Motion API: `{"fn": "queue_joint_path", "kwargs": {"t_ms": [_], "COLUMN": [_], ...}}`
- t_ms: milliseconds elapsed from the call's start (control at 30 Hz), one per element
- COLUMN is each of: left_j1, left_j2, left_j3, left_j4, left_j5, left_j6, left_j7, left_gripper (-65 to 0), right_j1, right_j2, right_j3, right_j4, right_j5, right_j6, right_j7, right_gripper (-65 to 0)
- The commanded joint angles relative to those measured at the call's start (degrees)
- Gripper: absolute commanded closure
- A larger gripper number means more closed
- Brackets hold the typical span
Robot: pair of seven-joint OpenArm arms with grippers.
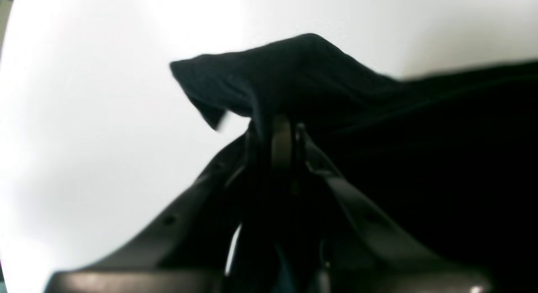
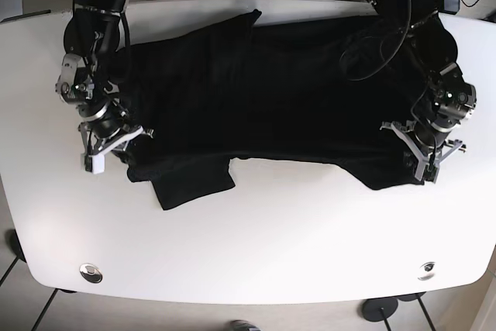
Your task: Fold the T-shirt properly
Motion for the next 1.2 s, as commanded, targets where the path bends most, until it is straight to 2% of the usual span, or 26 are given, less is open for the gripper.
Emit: {"fn": "queue_joint_path", "kwargs": {"t_ms": [33,167,233,433,533,633,667,800,867,933,1000,1067,1200], "left_j1": [-6.67,-18.27,-24.95,-46.14,-51.06,-51.15,-50.18,-35.33,-27.24,-19.59,-10.36,-3.94,7.57], "left_j2": [-1.04,-1.04,-1.40,-8.17,-9.75,-10.45,-10.45,-10.19,-9.66,-7.37,-5.00,-2.89,-0.17], "left_j3": [0.64,3.36,4.42,6.79,6.79,6.70,6.35,3.71,1.78,-1.21,-5.61,-8.33,-11.14], "left_j4": [1.26,0.73,-1.82,-11.31,-12.54,-12.28,-12.28,-7.27,-4.19,-1.73,-0.32,-0.06,0.12], "left_j5": [-0.50,-0.23,-0.23,-0.59,-0.67,-0.67,-0.67,-0.76,-0.85,-0.85,-0.85,-0.85,-0.85], "left_j6": [0.14,0.14,0.14,0.14,0.14,0.14,0.14,0.14,0.14,0.14,0.14,0.14,0.14], "left_j7": [0.71,4.31,5.10,5.54,5.54,5.54,5.54,5.46,5.46,5.37,5.10,2.11,-2.81], "left_gripper": [0.0,0.0,0.0,0.0,0.0,0.0,0.0,0.0,0.0,0.0,0.0,0.0,0.0], "right_j1": [5.70,16.95,24.51,50.45,58.19,59.24,57.39,41.39,32.78,23.90,14.05,6.84,-5.90], "right_j2": [2.44,5.08,5.34,7.89,8.42,8.51,8.51,8.51,8.24,7.98,6.22,5.43,3.85], "right_j3": [-2.05,-5.83,-6.97,-7.24,-7.24,-7.15,-7.15,-6.71,-4.25,-2.14,0.32,2.87,8.41], "right_j4": [0.21,-3.40,-6.38,-15.70,-17.55,-16.32,-15.18,-6.21,-2.08,0.74,3.37,4.16,6.36], "right_j5": [0.98,1.24,1.06,1.15,1.50,1.59,1.59,1.59,1.59,1.59,1.59,1.59,4.76], "right_j6": [0.26,0.08,0.26,0.52,0.52,0.52,0.52,0.52,0.52,0.52,0.61,0.70,3.51], "right_j7": [1.94,1.85,0.36,-5.00,-7.38,-9.40,-9.40,-9.22,-9.13,-9.05,-8.96,-8.96,-8.96], "right_gripper": [-2.1,-2.1,-2.1,-2.1,-2.1,-2.1,-2.1,-2.1,-2.1,-2.1,-2.1,-2.1,-2.1]}}
